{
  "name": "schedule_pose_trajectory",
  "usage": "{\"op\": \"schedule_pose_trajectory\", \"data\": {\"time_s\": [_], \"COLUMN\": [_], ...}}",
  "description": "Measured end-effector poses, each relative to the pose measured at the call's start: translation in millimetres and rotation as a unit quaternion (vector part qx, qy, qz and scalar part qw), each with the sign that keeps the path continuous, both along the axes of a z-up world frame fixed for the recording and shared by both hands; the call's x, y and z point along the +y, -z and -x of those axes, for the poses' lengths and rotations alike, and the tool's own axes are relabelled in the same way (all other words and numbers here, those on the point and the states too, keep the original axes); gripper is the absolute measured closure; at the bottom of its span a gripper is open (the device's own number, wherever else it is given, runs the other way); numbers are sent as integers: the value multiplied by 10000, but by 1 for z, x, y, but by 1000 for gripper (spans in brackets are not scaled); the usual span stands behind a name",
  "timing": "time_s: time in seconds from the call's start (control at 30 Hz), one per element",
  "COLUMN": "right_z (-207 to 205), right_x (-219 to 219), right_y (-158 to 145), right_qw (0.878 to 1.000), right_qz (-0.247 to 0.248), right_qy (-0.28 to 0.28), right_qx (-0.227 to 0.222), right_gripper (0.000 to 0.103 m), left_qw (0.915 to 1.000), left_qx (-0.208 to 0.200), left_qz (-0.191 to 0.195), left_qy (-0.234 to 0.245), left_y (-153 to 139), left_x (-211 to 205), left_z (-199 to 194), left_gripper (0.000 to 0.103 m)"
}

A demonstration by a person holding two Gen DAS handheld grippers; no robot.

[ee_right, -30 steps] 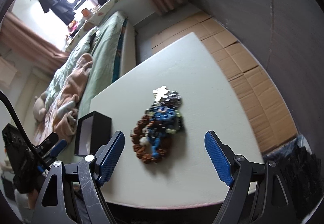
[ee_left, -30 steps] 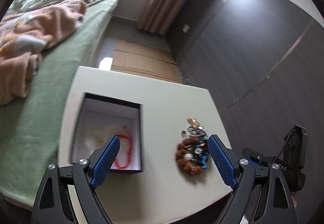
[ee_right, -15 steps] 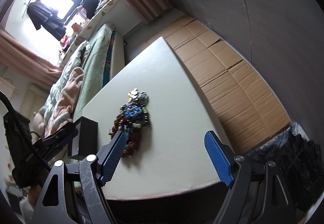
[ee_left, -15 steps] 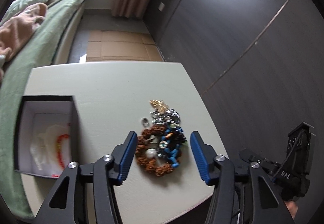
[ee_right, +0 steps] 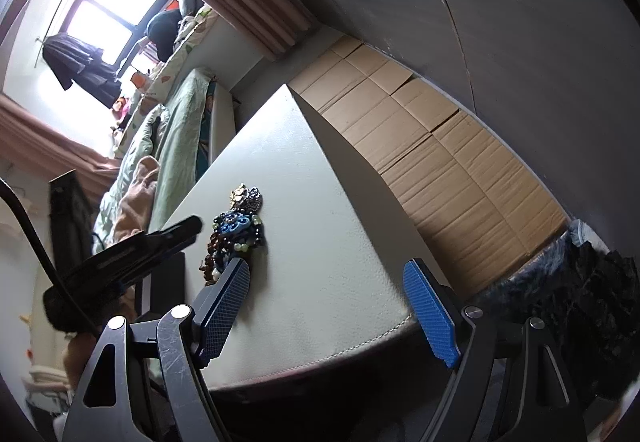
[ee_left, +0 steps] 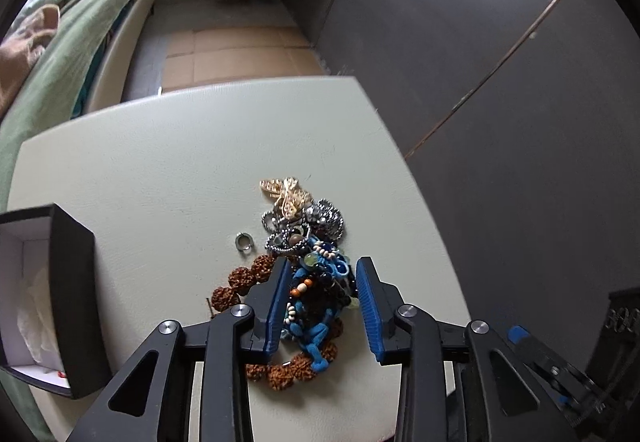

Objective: Organize jewelry
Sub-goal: 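Reach the left gripper into the pile and grasp the black bead bracelet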

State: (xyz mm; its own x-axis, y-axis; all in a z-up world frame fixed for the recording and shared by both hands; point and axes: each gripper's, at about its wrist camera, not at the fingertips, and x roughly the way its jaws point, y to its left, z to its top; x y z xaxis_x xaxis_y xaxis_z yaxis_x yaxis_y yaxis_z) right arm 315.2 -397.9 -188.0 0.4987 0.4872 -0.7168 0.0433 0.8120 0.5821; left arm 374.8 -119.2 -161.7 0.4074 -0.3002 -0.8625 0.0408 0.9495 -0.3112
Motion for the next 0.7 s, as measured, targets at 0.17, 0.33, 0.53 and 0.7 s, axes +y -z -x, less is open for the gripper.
{"op": "schedule_pose_trajectory", "data": {"time_s": [0.17,0.33,0.53,0.7], "right_z": [-2,-7,-12,-19], "right_x": [1,3,14,32], "right_y": [1,4,12,17], "right_qw": [10000,9998,9995,9987], "right_qz": [-60,-154,-247,-366], "right_qy": [-35,-8,-83,-239], "right_qx": [21,85,177,252], "right_gripper": [22,22,22,24], "left_qw": [9998,9996,9997,9990], "left_qx": [91,25,-229,-422], "left_qz": [-184,-262,-46,171], "left_qy": [14,-116,-41,-25], "left_y": [13,13,-11,-32], "left_x": [-10,-4,9,21], "left_z": [-8,-1,20,33], "left_gripper": [78,95,95,95]}}
